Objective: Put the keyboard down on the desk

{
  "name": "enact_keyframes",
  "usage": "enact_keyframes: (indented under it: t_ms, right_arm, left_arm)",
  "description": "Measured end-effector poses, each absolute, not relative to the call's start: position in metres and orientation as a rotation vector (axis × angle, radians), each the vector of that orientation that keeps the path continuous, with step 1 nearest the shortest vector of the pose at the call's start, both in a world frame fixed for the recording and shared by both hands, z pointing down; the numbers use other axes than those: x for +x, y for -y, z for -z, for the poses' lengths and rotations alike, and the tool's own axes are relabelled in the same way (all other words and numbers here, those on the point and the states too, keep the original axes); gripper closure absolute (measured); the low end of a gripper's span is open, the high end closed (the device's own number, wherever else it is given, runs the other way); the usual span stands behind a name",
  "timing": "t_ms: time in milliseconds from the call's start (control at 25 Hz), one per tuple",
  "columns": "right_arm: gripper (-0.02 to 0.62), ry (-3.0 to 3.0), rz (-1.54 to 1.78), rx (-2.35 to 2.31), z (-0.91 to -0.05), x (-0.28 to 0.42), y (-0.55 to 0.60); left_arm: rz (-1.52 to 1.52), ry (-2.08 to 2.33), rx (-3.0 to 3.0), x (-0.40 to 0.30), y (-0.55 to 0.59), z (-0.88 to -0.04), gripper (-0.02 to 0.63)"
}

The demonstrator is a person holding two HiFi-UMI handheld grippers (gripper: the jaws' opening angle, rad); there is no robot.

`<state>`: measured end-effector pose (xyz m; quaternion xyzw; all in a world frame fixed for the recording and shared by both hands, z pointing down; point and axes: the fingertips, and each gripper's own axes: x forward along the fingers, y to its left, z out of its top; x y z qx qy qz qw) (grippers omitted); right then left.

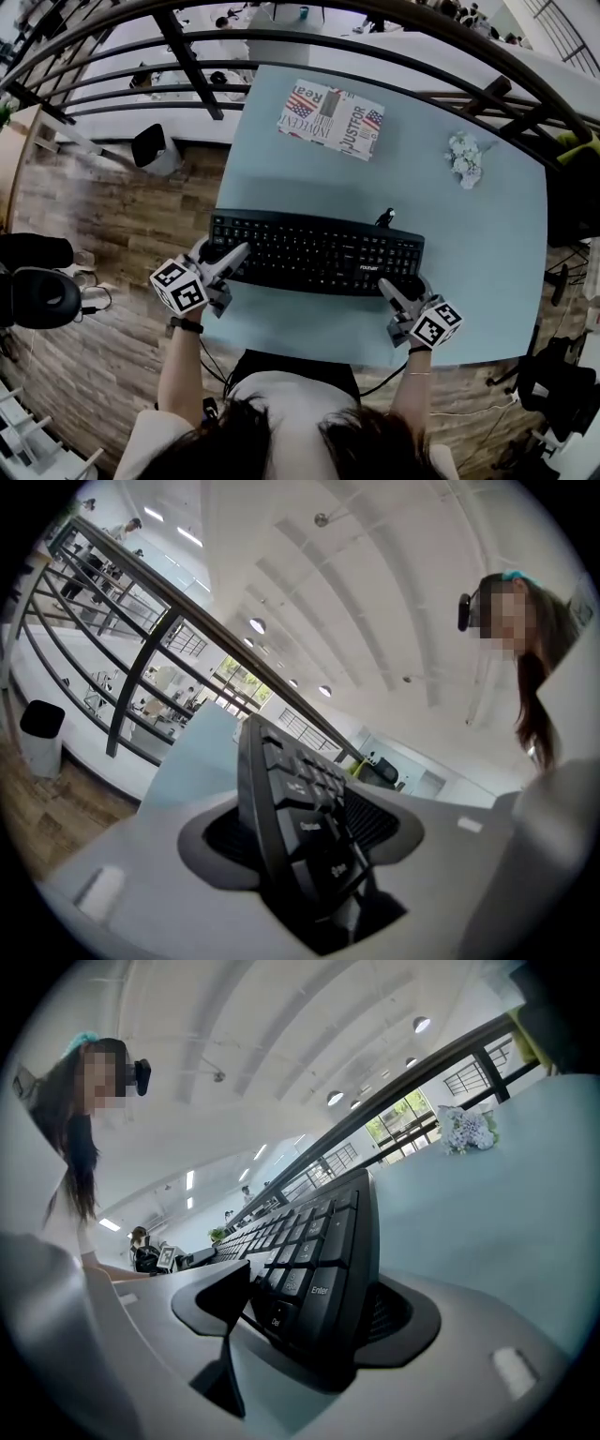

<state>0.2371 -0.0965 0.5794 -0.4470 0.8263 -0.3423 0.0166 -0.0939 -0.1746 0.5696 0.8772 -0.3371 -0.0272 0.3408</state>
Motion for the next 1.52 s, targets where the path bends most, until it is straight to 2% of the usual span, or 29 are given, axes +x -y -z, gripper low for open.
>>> enact_keyframes:
  t_ms: [720, 840, 1520]
  right_arm:
    - [0.244, -2.541, 1.335, -1.505, -0.632, 0.248, 0.102]
    - [0.225, -2.547, 1.371, -1.577, -0.639, 0.252, 0.103]
    - [0.219, -2.623, 1.417, -1.773, -0.655, 0.253, 0.103]
  left_arm:
    - [-0.046, 0.885, 2.205, -0.086, 0.188, -0.622, 0.284]
    - [-0.080, 0.920, 2.204, -0.086, 0.189, -0.624, 0.273]
    - [-0.374, 1.087, 2.162, -0.096, 0.189, -0.650, 0.202]
